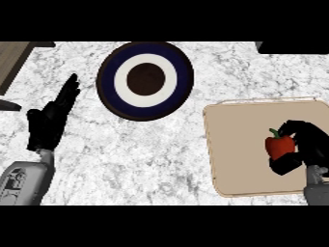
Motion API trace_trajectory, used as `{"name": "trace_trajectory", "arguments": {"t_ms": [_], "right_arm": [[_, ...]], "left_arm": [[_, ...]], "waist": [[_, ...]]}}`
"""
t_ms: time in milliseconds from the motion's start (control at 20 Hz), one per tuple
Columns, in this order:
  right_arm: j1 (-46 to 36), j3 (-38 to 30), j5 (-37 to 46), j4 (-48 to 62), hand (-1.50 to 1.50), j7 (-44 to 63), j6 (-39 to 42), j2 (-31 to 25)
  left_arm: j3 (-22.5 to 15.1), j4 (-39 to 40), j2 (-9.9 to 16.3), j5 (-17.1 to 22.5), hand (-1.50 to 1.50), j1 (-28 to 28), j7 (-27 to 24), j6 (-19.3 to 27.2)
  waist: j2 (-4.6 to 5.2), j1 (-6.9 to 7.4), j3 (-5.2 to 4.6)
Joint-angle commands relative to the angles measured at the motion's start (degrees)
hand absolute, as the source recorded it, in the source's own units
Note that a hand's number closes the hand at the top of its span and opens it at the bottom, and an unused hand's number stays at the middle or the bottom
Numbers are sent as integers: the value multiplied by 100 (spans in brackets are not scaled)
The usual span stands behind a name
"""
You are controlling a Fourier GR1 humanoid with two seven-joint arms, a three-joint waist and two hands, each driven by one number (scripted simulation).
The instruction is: Pick the bell pepper from the tray and place it in the plate
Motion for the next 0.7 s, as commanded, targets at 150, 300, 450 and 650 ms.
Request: {"name": "trace_trajectory", "arguments": {"t_ms": [150,300,450,650], "right_arm": [[-597,348,629,-393,150,-420,-1285,688],[-900,164,548,-885,150,-558,-1331,569],[-1163,424,639,-1175,150,-708,-1333,712],[-2036,251,360,-794,150,-1043,-1277,828]], "left_arm": [[50,177,-59,-139,0,-118,-38,123],[103,230,-23,-135,0,-213,-3,88],[26,98,-73,-148,0,-202,144,45],[16,144,-192,-232,0,-266,82,132]], "waist": [[6,-19,23],[-1,-65,21],[-5,-36,21],[15,13,20]]}}
